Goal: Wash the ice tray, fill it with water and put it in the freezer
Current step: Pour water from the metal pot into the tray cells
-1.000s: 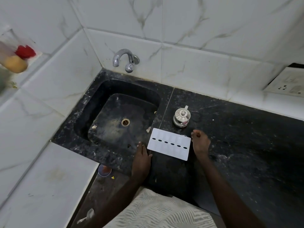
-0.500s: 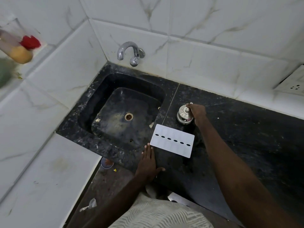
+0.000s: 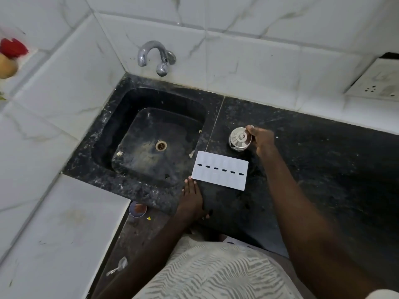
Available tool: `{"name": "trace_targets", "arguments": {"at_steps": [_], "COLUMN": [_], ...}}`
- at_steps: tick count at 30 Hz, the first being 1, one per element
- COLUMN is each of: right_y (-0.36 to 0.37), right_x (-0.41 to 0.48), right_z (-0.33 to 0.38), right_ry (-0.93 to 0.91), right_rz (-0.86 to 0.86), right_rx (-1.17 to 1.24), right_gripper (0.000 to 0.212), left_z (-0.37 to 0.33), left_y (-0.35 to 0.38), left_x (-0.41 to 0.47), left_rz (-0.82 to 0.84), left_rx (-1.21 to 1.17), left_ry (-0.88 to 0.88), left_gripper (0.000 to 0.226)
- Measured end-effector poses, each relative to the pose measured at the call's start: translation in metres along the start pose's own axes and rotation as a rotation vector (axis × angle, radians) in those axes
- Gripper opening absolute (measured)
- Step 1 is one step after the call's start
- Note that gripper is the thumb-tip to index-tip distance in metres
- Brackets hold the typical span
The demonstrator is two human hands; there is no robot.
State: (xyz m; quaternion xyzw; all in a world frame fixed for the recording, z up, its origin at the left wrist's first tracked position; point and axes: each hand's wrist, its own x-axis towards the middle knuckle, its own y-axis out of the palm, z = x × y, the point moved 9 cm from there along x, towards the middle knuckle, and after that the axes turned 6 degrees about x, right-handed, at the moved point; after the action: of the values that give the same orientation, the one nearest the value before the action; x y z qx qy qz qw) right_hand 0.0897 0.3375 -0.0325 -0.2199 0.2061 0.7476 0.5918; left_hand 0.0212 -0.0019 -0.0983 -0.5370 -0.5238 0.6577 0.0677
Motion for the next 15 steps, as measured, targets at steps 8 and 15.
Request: {"name": "trace_targets", "arguments": {"at_steps": [8,15], "right_y": [-0.035,-0.041], "right_x": [-0.019,-0.031], "right_z": [0.012,0.022], "right_ry": [-0.100,-0.224], "right_rz": [-0.038,-0.056], "right_rx": [-0.048,-0.205], "right_gripper": [0.016,0.008], "left_z": [0.000,-0.004], "left_y": [0.008,0.006], "left_x": [-0.002,-0.005], "left_rz": [0.036,0.063], "left_rx": [0.045,0.037], "left_ry": [0.025,0.012], "left_gripper": [0.167,0.165]}}
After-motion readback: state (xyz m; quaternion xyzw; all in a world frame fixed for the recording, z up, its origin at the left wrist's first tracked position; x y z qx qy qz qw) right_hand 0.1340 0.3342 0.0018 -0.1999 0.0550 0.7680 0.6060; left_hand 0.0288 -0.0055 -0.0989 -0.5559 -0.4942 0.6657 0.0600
